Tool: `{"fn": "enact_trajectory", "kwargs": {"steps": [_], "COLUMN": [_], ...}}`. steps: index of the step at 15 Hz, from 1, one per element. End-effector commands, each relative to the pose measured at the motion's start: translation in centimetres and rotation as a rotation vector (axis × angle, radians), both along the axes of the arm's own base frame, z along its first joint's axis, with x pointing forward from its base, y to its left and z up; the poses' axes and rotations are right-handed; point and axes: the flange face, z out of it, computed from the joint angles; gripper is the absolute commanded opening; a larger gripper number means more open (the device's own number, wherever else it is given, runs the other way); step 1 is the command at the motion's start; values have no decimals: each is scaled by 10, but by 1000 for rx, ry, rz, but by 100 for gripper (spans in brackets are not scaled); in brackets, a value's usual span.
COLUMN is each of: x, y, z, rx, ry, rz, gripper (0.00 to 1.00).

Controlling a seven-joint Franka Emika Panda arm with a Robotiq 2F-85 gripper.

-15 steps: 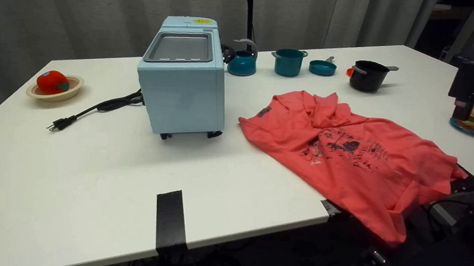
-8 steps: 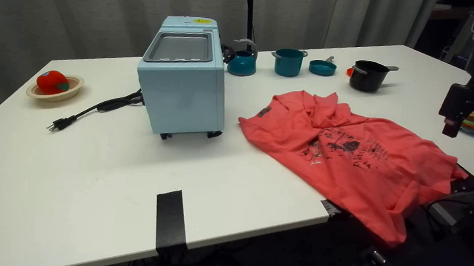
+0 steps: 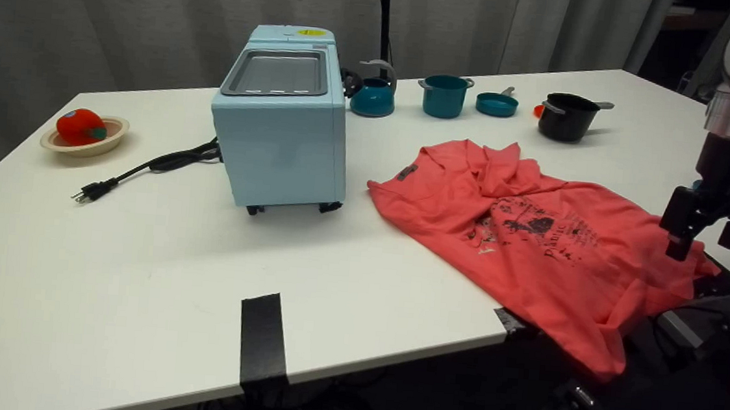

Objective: Fold the sweatshirt from bottom to top

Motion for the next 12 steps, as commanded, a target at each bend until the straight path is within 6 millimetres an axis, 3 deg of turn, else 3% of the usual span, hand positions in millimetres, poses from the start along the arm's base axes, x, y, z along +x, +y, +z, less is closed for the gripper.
{"fn": "enact_trajectory", "kwargs": {"steps": [1,5,6,8,12], "x": [18,38,37,37,37], "y": [-11,-6,-3,1,2], "z": [-31,-48,-54,-58,-55], "rx": [26,-4,0,8,13], "ry": [10,-20,-7,7,14], "rz": [-2,9,13,17,17], "gripper": [100,100,75,68,36]}}
